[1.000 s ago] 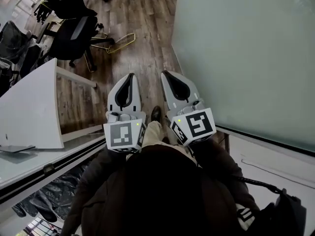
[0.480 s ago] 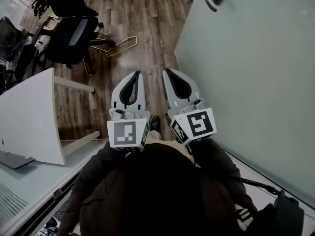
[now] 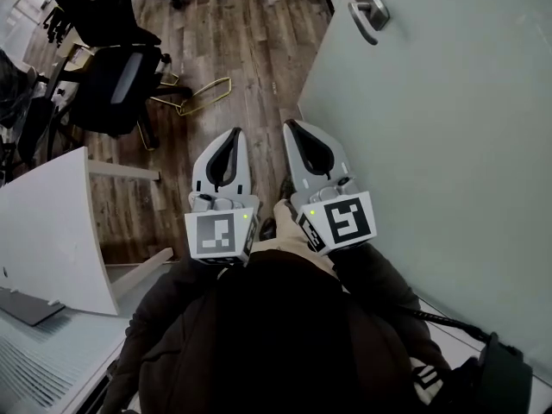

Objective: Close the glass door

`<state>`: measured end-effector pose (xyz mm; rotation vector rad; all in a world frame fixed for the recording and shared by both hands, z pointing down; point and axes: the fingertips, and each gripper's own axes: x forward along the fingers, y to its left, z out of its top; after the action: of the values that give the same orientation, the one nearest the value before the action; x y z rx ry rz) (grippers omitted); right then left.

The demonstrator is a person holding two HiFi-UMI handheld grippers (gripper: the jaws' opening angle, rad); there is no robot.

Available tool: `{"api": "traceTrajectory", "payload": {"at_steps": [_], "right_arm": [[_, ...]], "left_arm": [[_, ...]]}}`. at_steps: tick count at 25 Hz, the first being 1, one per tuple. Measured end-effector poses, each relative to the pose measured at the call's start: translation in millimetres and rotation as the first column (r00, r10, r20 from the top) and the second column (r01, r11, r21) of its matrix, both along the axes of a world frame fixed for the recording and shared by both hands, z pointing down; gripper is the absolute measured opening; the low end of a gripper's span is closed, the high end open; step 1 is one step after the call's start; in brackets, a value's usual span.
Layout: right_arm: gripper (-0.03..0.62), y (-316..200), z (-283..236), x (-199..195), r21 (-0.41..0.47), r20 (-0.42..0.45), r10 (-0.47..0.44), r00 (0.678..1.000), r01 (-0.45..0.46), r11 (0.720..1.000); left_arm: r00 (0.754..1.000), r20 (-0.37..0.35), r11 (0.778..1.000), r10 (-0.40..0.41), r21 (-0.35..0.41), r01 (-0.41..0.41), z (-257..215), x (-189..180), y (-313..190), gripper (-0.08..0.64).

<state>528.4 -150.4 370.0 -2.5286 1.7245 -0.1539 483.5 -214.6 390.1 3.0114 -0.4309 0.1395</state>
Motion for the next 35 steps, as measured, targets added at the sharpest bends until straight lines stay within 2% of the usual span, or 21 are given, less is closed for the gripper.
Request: {"api": "traceTrajectory", "payload": {"at_steps": [5, 10, 14, 17, 20, 24, 29, 32, 35], "right_arm": [[0.002, -19, 4, 49, 0.005, -0.01, 0.014, 1.0, -0.014, 1.0], [0.002, -49, 39, 123, -0.007, 0.109, 0.032, 0.993, -0.032, 0.999], [0.002, -69, 54, 164, -0.043, 0.13, 0.035, 0.991, -0.029, 0.999], [0.002, -75, 46, 180, -0.049, 0.068, 0.03, 0.997, -0.026, 0.998], [0.001, -80, 9, 196, -0.006, -0.014, 0.032, 0.999, -0.032, 0.999], [0.003, -78, -44, 228, 0.053, -0.122, 0.102, 0.987, -0.096, 0.994], [0.057, -53, -41, 274, -0.002, -0.25, 0.175, 0.952, -0.181, 0.983], [0.075, -41, -31, 294, -0.048, -0.264, 0.214, 0.941, -0.234, 0.971], [0.081, -31, -6, 296, -0.109, -0.259, 0.242, 0.935, -0.278, 0.954]], "left_arm": [[1.0, 0.011, 1.0, 0.014, -0.002, -0.014, 1, 55, -18, -0.003], [0.998, 0.027, 0.998, 0.055, 0.015, -0.056, 6, 128, -45, -0.003], [0.996, 0.024, 0.997, 0.081, 0.017, -0.082, 5, 183, -64, -0.003], [0.995, 0.002, 0.994, 0.104, 0.026, -0.104, 0, 210, -65, -0.003], [0.992, -0.024, 0.992, 0.12, 0.03, -0.119, -10, 236, -71, -0.003], [0.987, -0.055, 0.988, 0.151, 0.034, -0.149, -22, 267, -81, -0.003], [0.975, -0.056, 0.977, 0.213, 0.029, -0.212, -15, 311, -73, -0.003], [0.963, -0.061, 0.965, 0.262, 0.031, -0.261, -20, 338, -69, -0.003], [0.949, -0.055, 0.951, 0.31, 0.025, -0.309, -15, 346, -62, -0.003]]}}
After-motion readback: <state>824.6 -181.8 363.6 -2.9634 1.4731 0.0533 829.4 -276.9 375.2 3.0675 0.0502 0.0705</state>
